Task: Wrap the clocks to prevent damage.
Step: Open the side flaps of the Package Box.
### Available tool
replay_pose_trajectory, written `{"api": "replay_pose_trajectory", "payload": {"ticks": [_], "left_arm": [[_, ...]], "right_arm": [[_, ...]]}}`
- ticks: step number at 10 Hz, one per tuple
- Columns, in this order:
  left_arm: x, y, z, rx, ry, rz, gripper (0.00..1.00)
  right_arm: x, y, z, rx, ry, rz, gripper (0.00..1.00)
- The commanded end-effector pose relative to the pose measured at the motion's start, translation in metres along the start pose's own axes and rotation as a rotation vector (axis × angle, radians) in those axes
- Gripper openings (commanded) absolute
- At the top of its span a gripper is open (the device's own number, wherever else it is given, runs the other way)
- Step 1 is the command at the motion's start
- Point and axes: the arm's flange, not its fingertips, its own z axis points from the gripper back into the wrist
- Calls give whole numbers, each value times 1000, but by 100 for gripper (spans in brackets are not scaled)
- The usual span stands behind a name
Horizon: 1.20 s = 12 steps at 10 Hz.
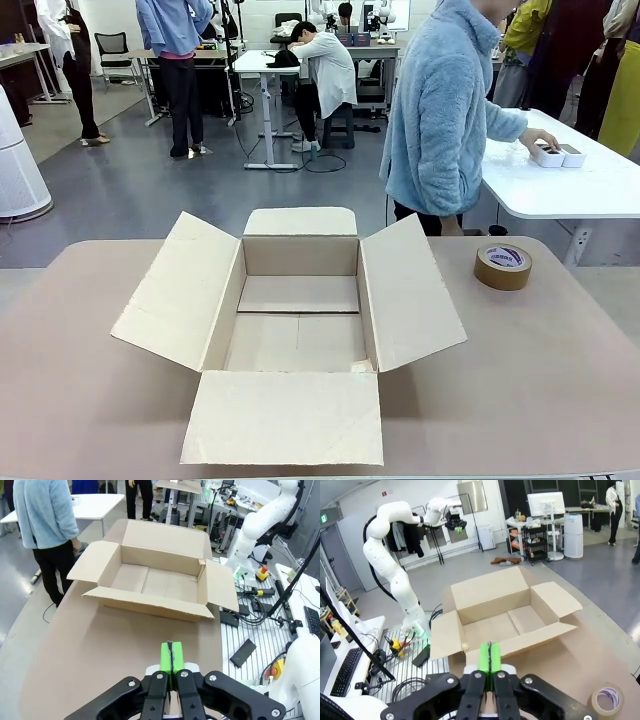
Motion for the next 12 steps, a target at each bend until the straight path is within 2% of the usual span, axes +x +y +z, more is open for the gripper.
{"api": "replay_pose_trajectory", "payload": {"ticks": [1,5,6,7,10,12], "left_arm": [[0,-1,0,-12,-15,0,1],[0,1,-1,-5,-3,1,1],[11,-5,-7,66,-4,28,0],[29,-9,-19,133,31,46,0],[85,-16,-78,218,153,76,0],[114,-20,-137,277,241,142,0]], "right_arm": [[0,-2,5,-6,-26,-1,0],[0,0,2,-4,-8,0,1],[13,2,-14,-60,-18,-44,1],[34,9,-43,-44,-13,-61,1],[75,19,-150,-189,67,-218,1],[80,18,-209,-327,231,-363,1]]}}
